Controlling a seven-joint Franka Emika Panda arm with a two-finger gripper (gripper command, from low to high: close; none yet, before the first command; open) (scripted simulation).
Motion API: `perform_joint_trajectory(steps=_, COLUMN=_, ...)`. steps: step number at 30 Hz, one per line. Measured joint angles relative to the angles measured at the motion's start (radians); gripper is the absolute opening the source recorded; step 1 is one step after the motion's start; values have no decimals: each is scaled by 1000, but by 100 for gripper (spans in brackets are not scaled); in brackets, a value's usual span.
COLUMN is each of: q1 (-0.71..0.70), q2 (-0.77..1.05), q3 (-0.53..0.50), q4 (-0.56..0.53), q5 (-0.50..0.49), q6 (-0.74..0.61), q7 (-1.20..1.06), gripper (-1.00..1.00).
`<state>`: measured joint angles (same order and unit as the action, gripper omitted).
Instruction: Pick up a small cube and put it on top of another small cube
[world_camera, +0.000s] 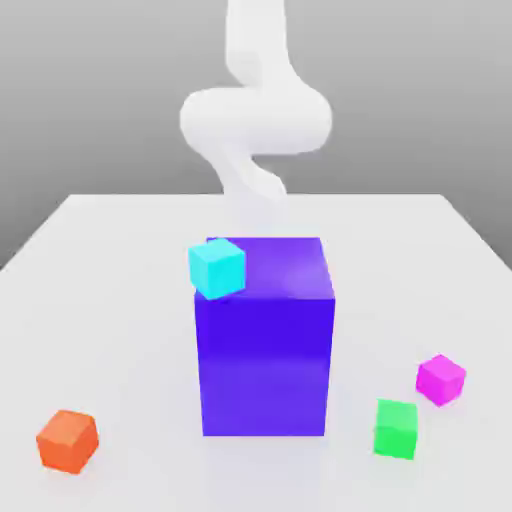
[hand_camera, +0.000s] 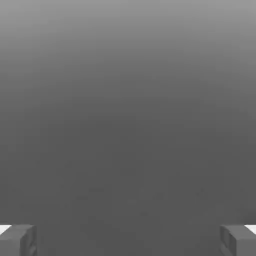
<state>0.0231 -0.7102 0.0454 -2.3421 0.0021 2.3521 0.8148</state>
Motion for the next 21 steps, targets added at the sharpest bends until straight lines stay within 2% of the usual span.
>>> perform_joint_trajectory(steps=12, q1=124, q2=438, q3=233, q4=-205, q5=-30, q6=255, q7=102, gripper=0)
perform_joint_trajectory(steps=21, q1=273, q2=771, q3=354, q4=-355, q5=-128, q6=441, q7=232, gripper=0)
